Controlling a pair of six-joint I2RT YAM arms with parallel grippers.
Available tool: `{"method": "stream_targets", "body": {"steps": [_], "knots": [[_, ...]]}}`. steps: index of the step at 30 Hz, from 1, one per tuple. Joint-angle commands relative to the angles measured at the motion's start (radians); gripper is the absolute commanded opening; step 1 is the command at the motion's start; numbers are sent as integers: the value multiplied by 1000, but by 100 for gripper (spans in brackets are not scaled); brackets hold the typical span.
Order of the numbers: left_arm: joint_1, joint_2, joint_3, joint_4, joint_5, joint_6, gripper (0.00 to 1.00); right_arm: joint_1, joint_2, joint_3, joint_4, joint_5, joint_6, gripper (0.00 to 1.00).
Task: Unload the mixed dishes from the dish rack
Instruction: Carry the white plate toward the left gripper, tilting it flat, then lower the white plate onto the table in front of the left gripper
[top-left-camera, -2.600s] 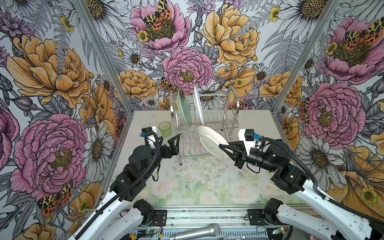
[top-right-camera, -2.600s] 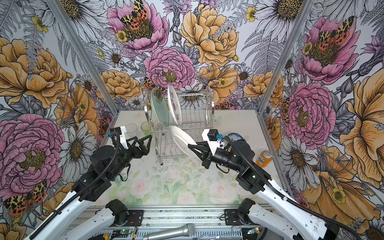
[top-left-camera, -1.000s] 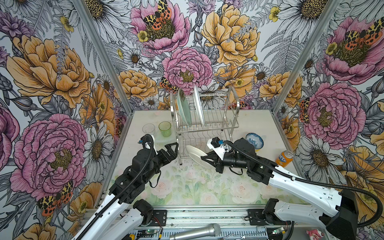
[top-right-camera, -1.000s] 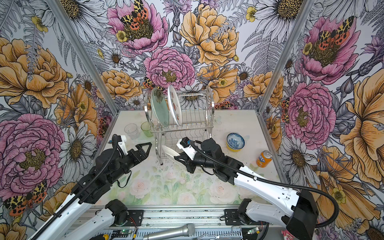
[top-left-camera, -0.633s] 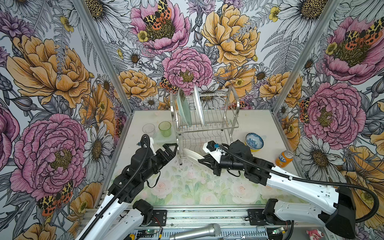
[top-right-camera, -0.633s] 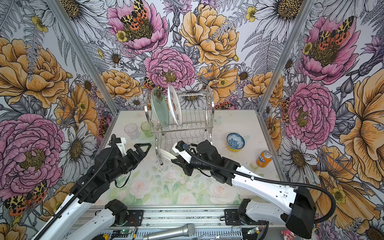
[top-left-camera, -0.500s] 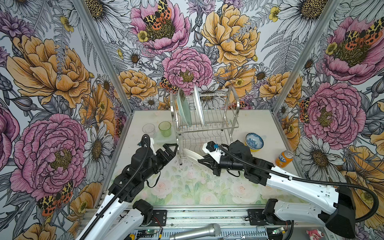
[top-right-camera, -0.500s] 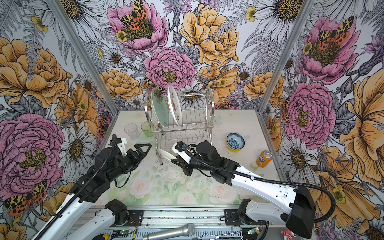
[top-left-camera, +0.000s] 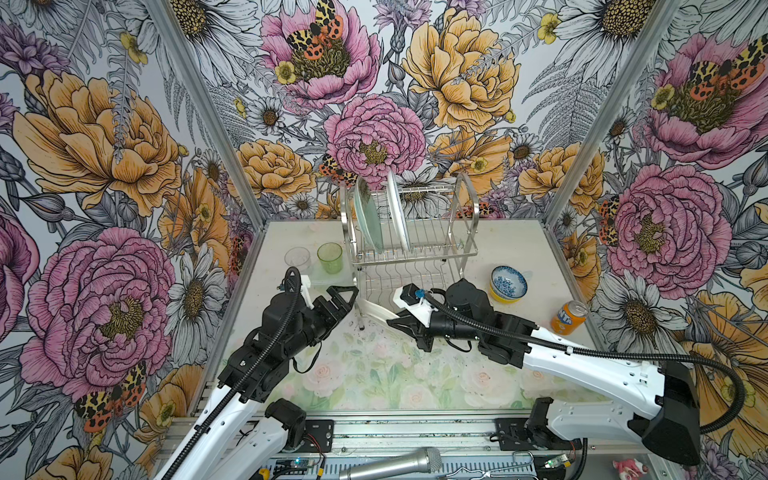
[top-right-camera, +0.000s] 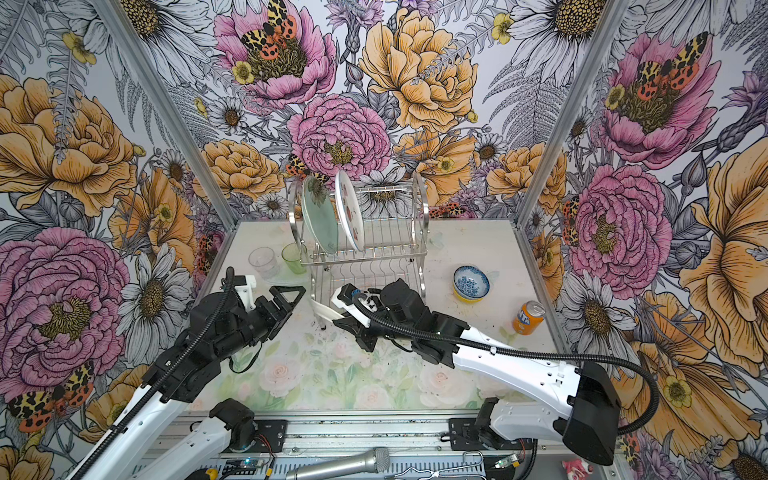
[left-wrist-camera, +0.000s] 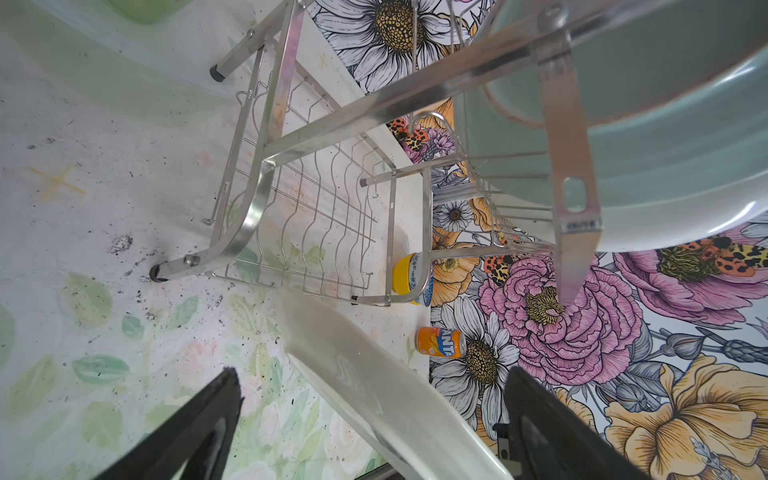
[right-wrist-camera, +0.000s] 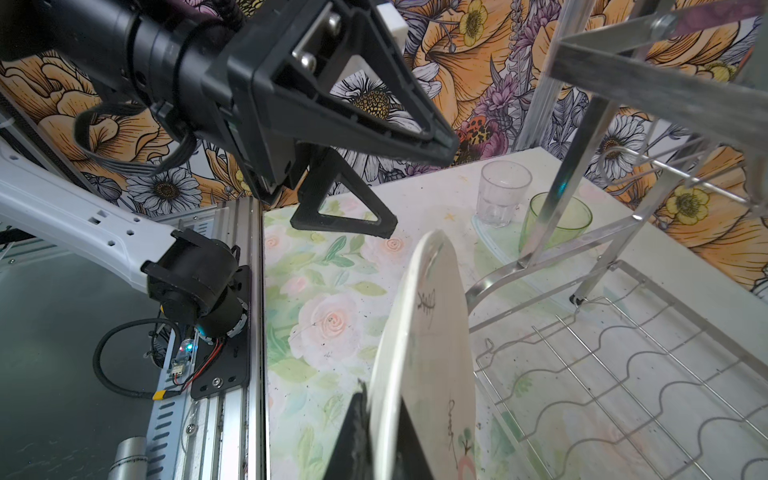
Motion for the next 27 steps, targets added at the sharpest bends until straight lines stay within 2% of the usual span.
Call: {"method": "stream_targets", "body": {"steps": [1, 4, 13, 27], "knots": [[12, 12, -22, 51, 48, -34, 99, 22, 5, 74, 124, 28, -52, 0], [13, 28, -25, 69, 68, -50, 99, 51, 30, 86, 119, 80, -96, 0], [14, 44, -56, 70, 120, -122, 99, 99, 79, 108, 140, 137, -156, 0], [14, -25, -130, 69, 161, -223, 99, 154, 120, 130, 145, 224, -207, 0]]}}
